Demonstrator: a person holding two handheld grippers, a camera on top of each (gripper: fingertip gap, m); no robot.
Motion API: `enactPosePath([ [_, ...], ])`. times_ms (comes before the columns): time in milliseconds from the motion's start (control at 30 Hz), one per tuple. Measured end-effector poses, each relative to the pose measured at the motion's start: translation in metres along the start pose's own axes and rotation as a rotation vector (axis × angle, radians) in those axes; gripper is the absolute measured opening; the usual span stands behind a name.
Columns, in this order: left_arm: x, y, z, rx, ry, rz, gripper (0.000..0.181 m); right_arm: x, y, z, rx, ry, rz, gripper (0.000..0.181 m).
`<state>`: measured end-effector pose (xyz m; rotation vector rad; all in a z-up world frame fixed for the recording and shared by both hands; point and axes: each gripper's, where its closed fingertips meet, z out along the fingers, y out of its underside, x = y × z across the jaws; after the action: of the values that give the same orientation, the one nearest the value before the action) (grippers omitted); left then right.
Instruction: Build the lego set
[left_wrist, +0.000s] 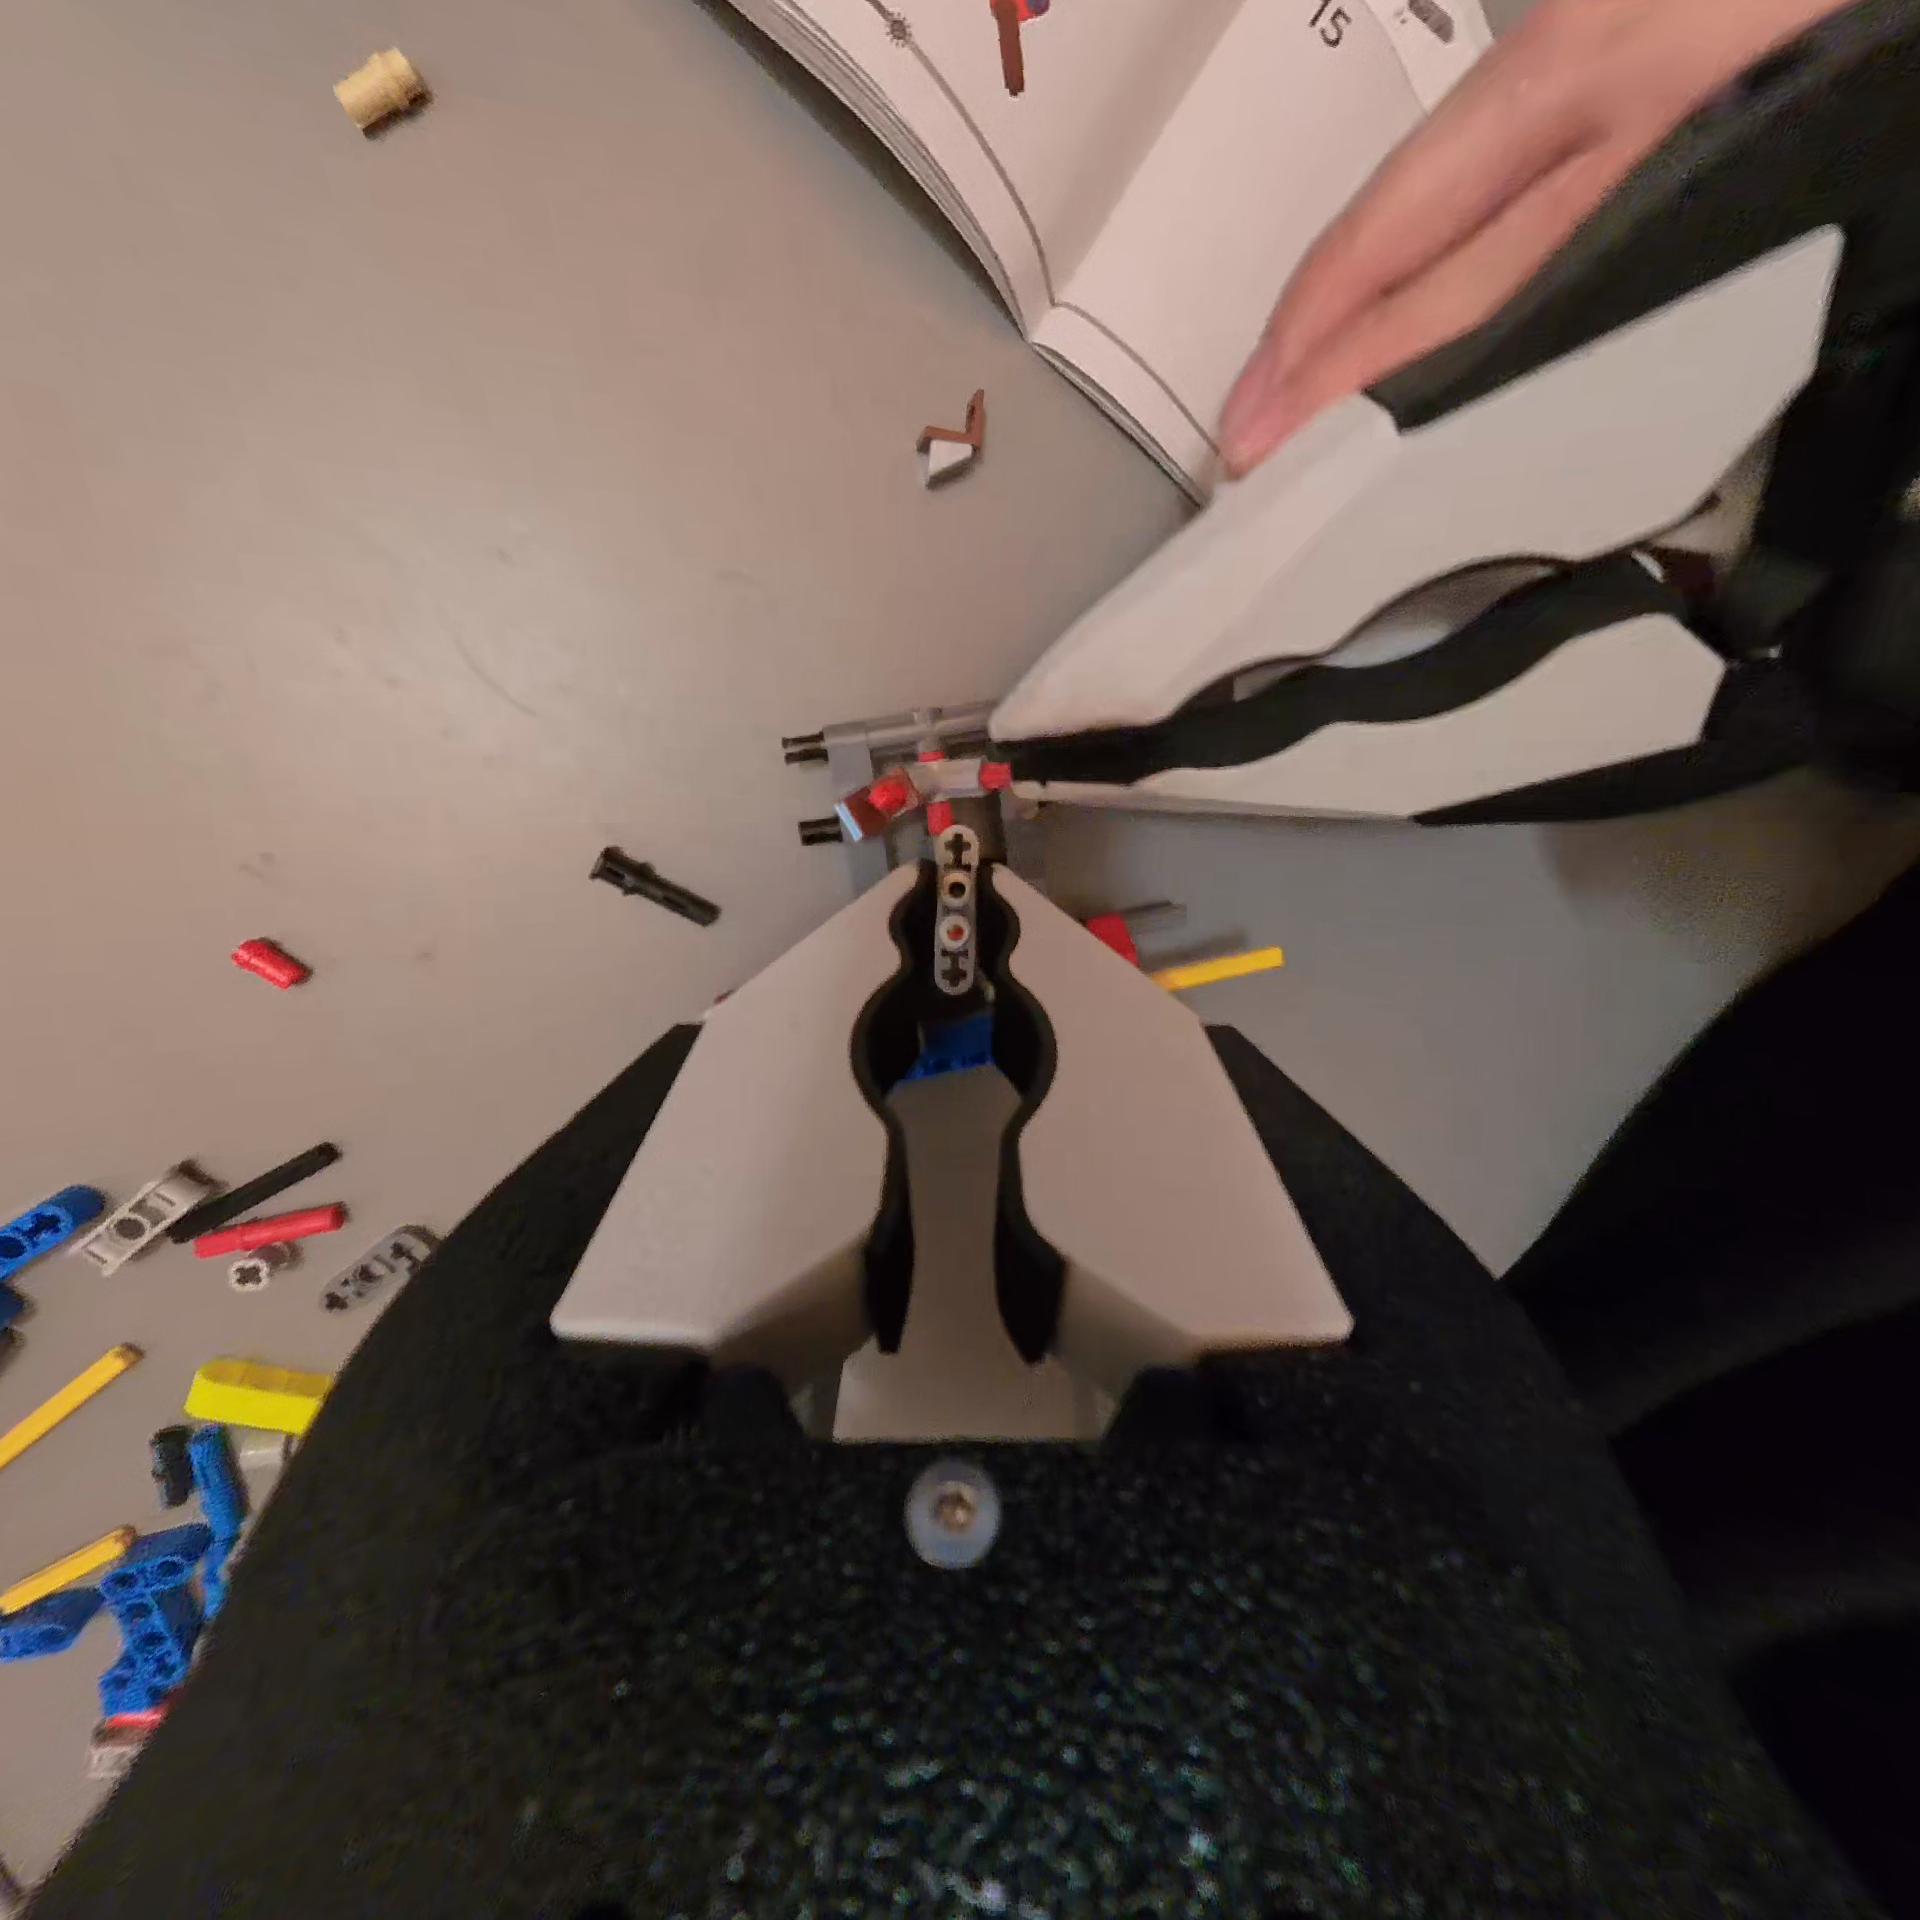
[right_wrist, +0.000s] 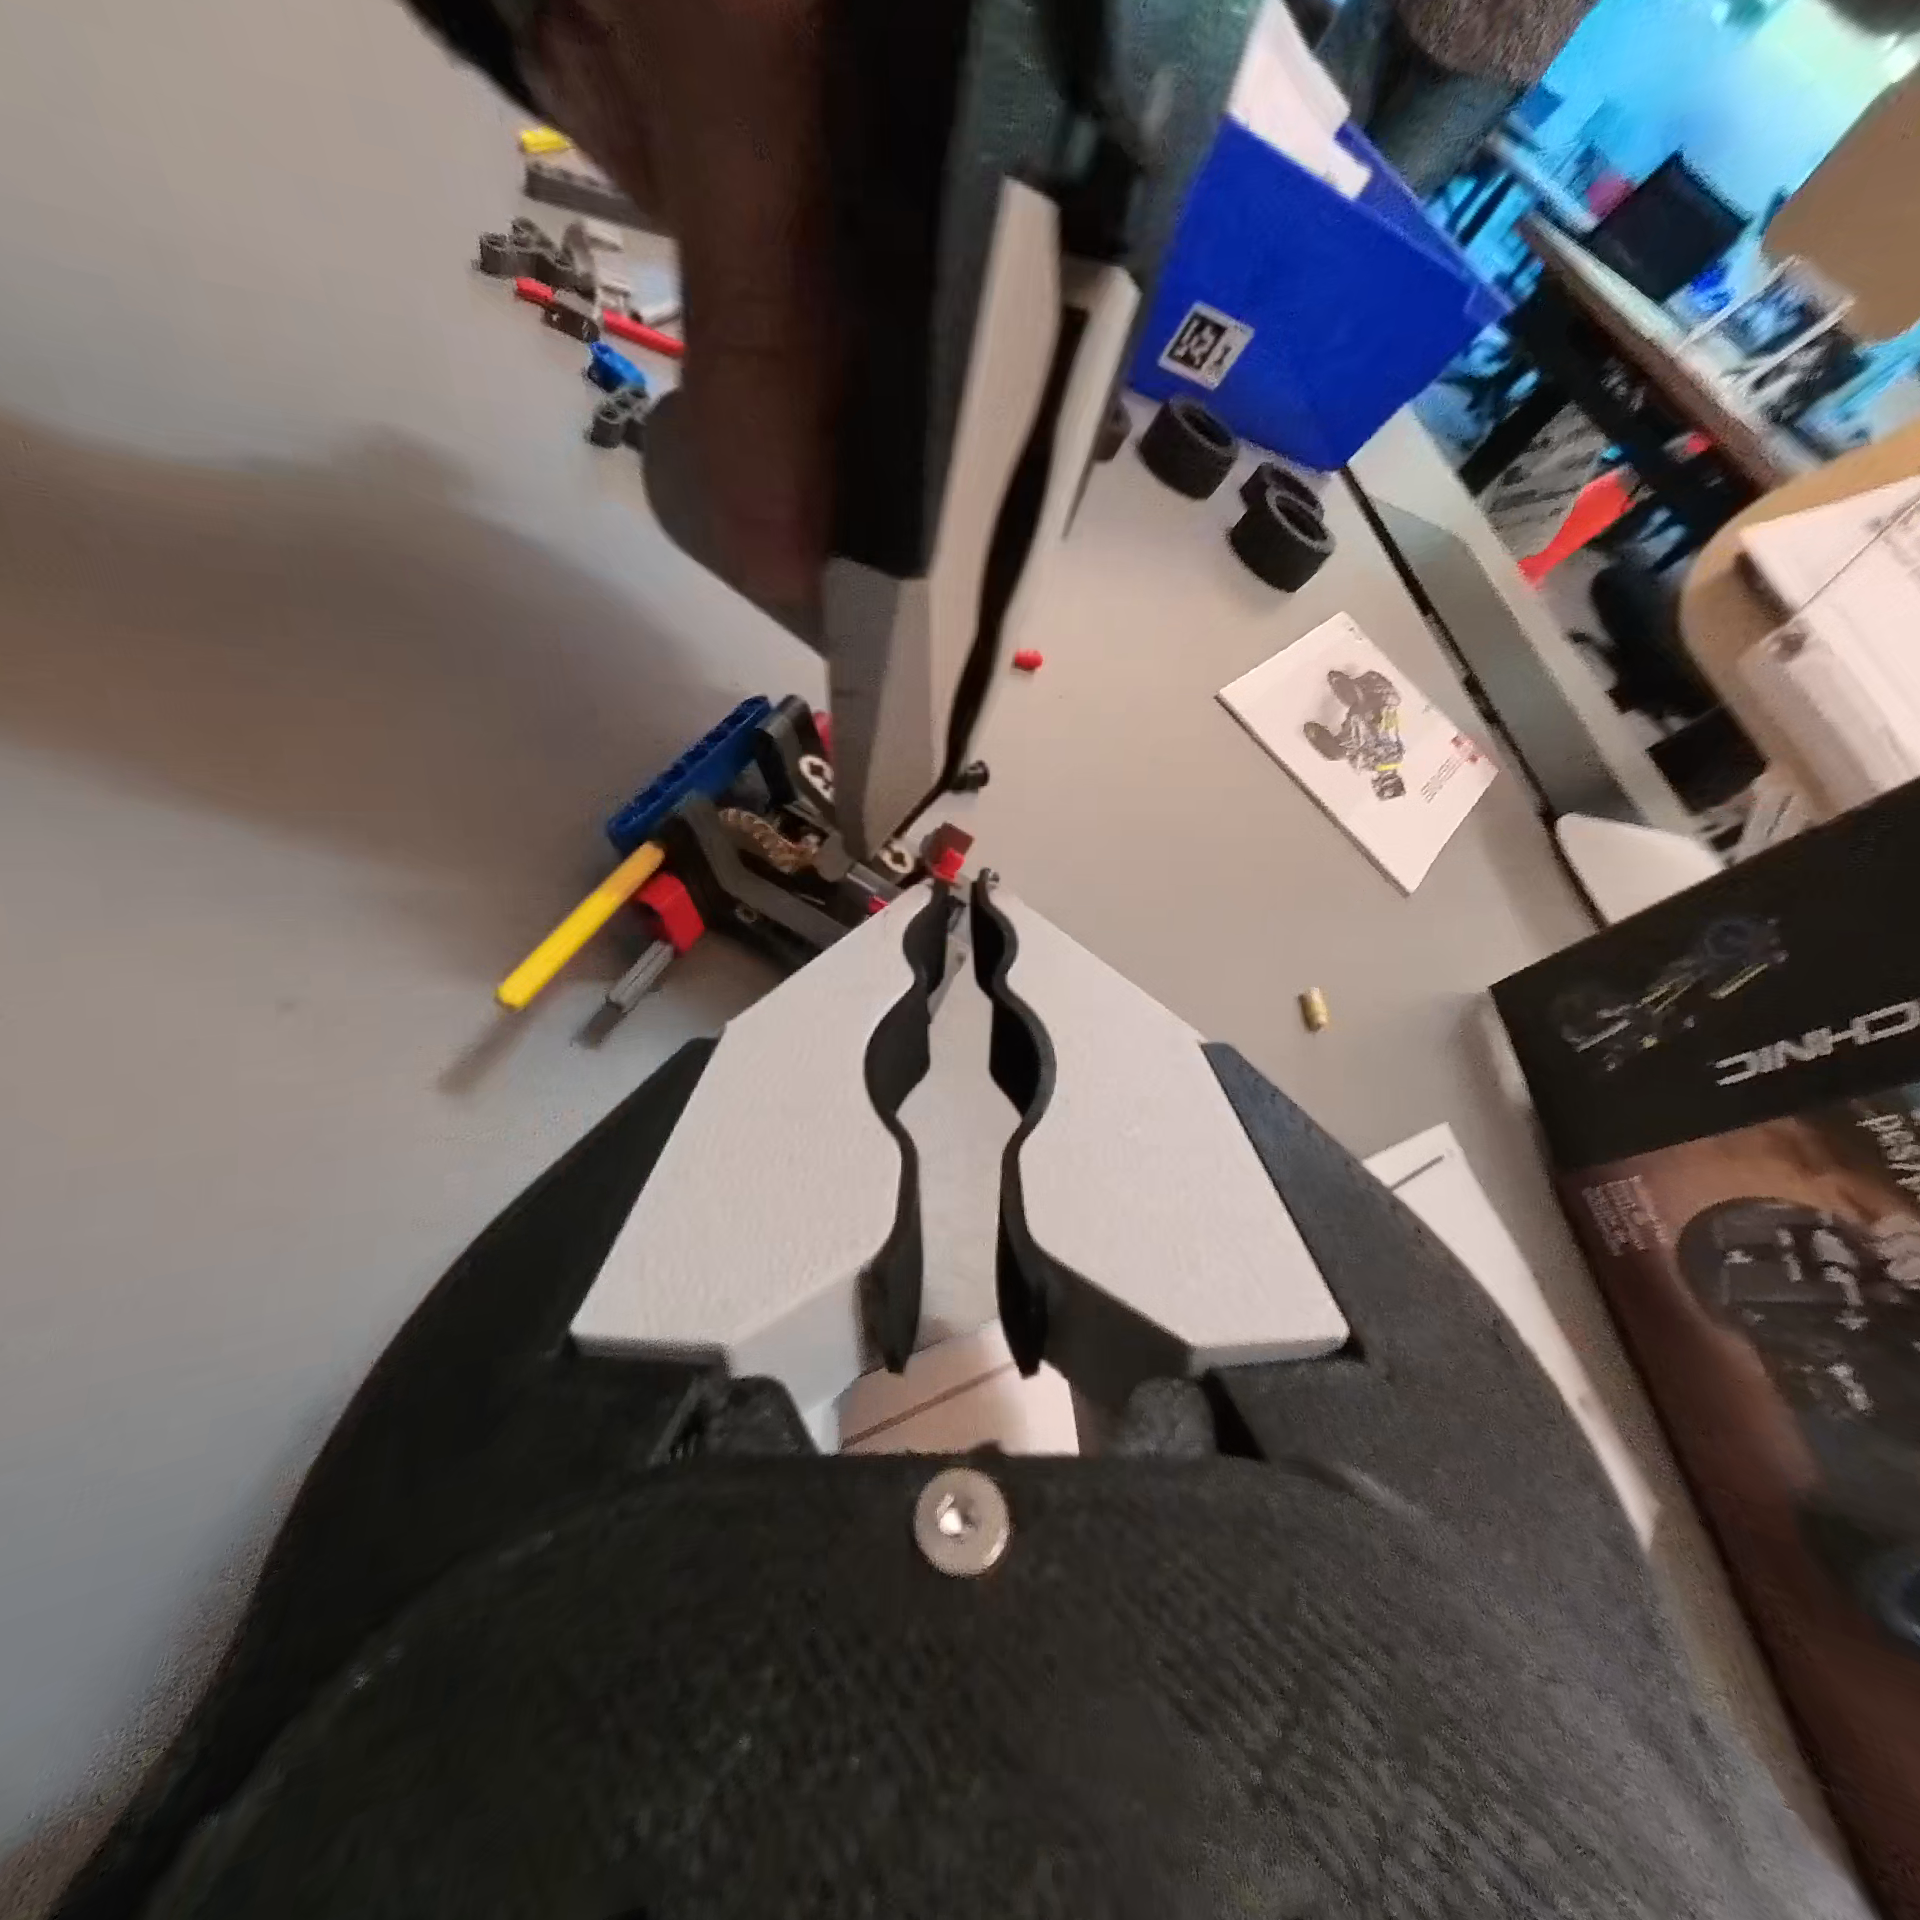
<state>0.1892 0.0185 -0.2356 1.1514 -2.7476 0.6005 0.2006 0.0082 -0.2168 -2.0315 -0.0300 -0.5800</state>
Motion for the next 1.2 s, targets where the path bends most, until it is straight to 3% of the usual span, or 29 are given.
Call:
enactPosePath([
  [33,0.001,0.001,0.0,0.01,0.002,0.004,0.004,0.001,0.001,0.001,-0.008,-0.015,0.021,0.003],
  [333,-0.001,0.009,0.005,0.066,-0.016,0.012,0.004,-0.015,0.014,0.011,-0.098,-0.103,-0.067,0.004],
  [667,-0.006,0.0,-0.005,0.109,-0.082,0.018,0.004,-0.015,0.016,0.013,-0.111,-0.038,-0.153,0.003],
  [1200,-0.006,-0.011,-0.004,0.041,-0.117,0.045,0.004,-0.015,0.016,0.012,-0.11,0.005,-0.208,0.002],
])
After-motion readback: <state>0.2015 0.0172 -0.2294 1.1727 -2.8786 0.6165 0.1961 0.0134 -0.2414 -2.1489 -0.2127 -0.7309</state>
